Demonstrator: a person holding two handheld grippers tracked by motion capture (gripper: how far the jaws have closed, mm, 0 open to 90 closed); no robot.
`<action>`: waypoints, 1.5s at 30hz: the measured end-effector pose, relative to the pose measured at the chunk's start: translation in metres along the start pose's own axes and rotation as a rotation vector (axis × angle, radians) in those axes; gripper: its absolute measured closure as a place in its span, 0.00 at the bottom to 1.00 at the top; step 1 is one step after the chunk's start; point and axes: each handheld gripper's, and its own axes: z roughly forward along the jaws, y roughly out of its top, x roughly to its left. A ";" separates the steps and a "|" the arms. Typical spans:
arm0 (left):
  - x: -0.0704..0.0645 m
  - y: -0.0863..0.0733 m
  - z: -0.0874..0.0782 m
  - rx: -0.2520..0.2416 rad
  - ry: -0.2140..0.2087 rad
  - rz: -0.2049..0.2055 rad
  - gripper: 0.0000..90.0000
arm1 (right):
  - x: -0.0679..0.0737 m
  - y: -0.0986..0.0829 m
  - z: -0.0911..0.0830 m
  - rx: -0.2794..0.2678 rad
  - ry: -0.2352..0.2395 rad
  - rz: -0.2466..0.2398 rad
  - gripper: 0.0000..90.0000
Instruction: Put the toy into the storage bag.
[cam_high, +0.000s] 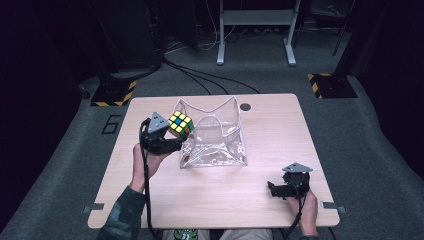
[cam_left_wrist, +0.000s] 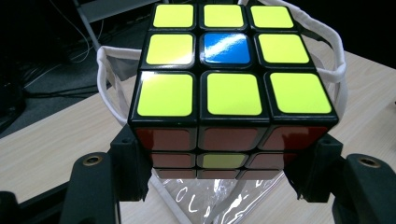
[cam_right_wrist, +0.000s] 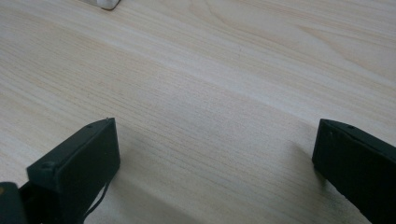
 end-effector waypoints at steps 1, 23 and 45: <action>0.000 0.000 0.000 0.000 0.000 0.000 0.38 | 0.000 0.000 0.000 0.000 0.000 0.000 0.00; 0.009 0.026 0.009 -0.016 0.000 -0.004 0.38 | 0.000 0.000 0.000 0.001 -0.001 0.004 0.00; 0.015 0.044 0.024 -0.006 0.004 0.009 0.38 | 0.000 0.000 0.000 0.001 -0.004 0.005 0.00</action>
